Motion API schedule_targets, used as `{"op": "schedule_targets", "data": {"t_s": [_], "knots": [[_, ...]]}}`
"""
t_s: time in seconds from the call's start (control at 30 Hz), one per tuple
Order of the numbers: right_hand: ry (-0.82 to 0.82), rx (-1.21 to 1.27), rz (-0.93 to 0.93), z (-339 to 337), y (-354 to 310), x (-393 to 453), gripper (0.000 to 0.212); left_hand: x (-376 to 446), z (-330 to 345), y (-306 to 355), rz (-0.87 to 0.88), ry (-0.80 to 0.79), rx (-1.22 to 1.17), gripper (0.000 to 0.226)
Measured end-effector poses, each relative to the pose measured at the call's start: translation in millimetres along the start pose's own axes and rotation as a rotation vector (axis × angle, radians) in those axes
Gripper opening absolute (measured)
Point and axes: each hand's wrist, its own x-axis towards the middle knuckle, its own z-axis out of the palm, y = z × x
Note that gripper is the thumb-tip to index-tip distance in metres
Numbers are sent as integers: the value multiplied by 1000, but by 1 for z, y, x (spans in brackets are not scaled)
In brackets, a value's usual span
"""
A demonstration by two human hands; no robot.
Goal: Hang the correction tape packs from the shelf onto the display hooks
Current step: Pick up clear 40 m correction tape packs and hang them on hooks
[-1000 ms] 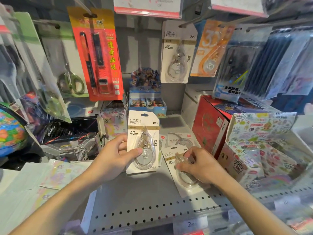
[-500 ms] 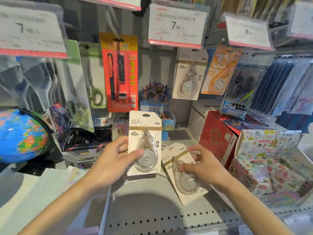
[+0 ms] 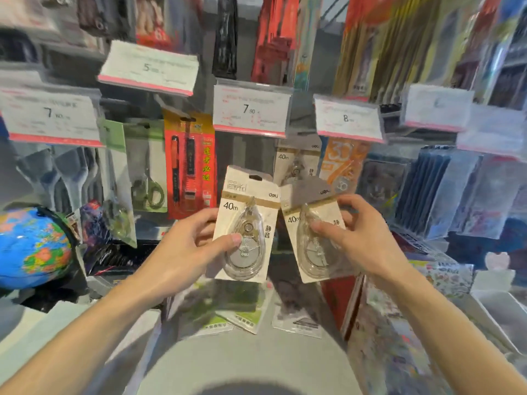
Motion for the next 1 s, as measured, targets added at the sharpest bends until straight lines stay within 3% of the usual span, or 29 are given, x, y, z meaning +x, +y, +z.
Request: {"op": "schedule_targets", "data": {"t_s": [0.37,0.53,0.83,1.0], "knots": [[-115,246,-191,-96,20,17,40,-6,70,71,39,134,133,34],[-171,284,-209,-97,22,23,37,-18,64,97,90,220,172,45],[-199,255,-246,-80,6,35,53,-17,53,124,178,264,198,31],[-124,219,-258,-61,-9,49,29,-9,49,128,210,286,158,36]]}}
